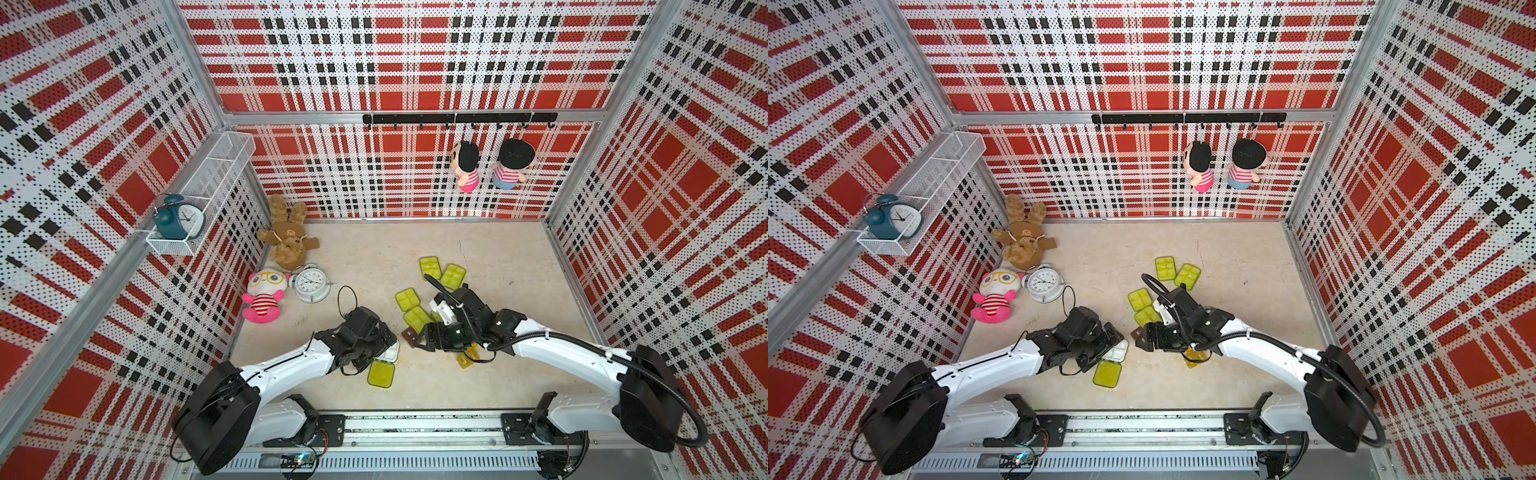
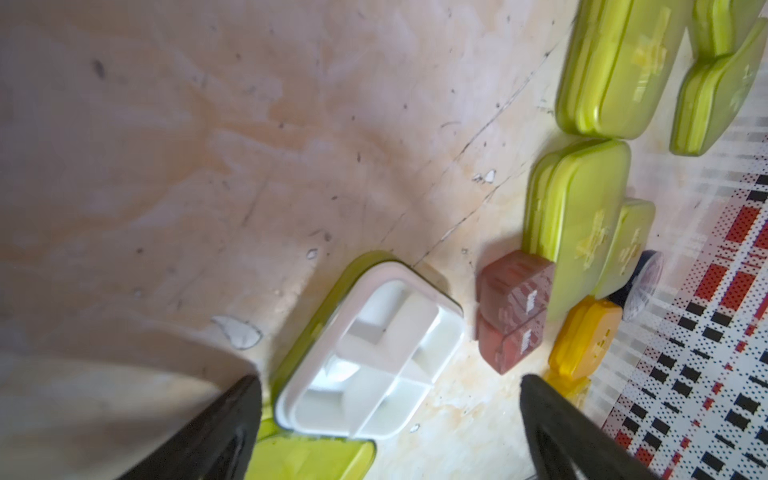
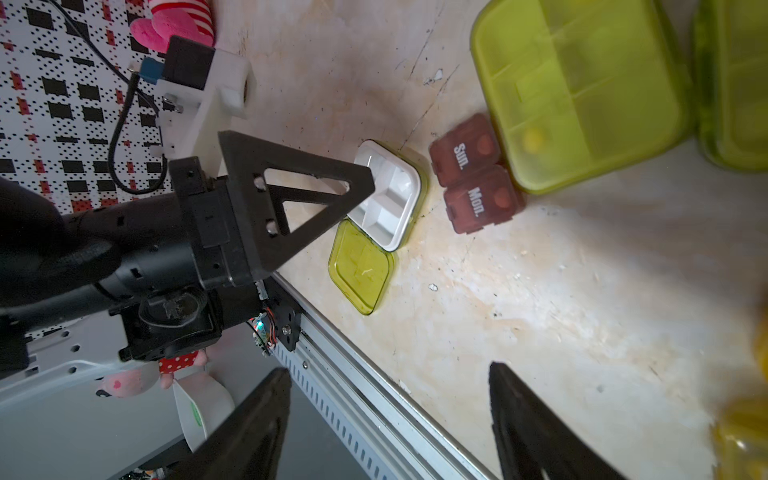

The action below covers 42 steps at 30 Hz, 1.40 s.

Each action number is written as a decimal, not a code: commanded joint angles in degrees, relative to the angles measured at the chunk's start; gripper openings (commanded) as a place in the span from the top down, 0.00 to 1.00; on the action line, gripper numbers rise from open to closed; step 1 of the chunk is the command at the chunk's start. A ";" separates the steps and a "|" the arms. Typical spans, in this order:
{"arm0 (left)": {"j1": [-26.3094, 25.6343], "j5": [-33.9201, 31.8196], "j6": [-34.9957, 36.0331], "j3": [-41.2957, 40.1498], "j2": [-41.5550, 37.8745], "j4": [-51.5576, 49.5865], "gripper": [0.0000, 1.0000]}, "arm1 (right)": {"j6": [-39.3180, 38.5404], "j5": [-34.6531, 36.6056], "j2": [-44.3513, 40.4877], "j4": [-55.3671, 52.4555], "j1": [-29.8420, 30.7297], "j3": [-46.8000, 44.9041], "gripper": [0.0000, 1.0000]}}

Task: Close pillboxes
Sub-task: Move the pillbox to the center of the board, then adjust the pillbox at the center of the board.

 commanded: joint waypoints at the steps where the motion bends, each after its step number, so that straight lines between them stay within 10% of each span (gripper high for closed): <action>1: 3.34 2.71 5.59 -3.75 -4.81 -4.83 0.02 | 9.60 3.63 -4.38 4.30 2.18 -4.58 0.24; 10: 4.57 8.93 6.16 -13.17 -17.59 -5.01 0.02 | 24.82 14.43 -1.47 16.24 18.13 -11.29 0.24; 30: -8.01 8.41 -9.58 -22.83 -26.64 9.96 0.02 | 31.05 14.15 5.76 33.79 20.49 -21.17 0.27; 42: 22.48 20.23 9.28 -19.03 -31.09 -0.23 0.02 | 32.93 13.27 11.48 39.83 20.43 -21.42 0.30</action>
